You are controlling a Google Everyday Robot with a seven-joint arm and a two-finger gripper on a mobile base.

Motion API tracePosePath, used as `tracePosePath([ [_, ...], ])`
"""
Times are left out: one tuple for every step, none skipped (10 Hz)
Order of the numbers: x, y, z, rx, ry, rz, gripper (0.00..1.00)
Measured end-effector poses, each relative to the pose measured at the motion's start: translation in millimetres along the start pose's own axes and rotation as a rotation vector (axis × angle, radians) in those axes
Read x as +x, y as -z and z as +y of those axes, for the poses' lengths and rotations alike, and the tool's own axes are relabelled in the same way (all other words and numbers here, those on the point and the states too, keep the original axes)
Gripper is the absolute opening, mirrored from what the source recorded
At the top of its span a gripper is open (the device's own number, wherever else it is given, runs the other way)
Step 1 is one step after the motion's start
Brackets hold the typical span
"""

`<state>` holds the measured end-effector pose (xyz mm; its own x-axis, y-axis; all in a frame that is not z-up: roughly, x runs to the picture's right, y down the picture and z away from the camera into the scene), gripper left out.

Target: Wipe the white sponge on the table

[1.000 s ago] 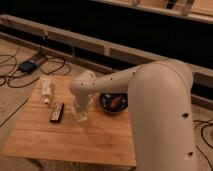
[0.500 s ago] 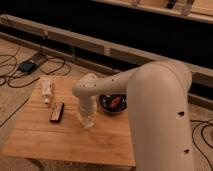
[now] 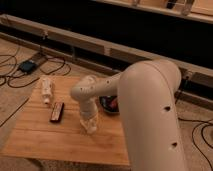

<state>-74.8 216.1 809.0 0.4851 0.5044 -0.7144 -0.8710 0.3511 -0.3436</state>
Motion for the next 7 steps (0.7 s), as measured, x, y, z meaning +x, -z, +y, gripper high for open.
tracePosePath([
  [5,-5,0,0.010,-0.002,0.018,0.00],
  [11,-9,-1,0.018,-0.001,0.034,0.00],
  [17,-13,0,0.023,0.004,0.046,0.00],
  [23,-17,4,0.027,0.015,0.057,0.00],
  [26,-19,10,0.029,0.033,0.064,0.00],
  [26,-19,18,0.027,0.056,0.066,0.00],
  [23,-19,30,0.019,0.092,0.065,0.00],
])
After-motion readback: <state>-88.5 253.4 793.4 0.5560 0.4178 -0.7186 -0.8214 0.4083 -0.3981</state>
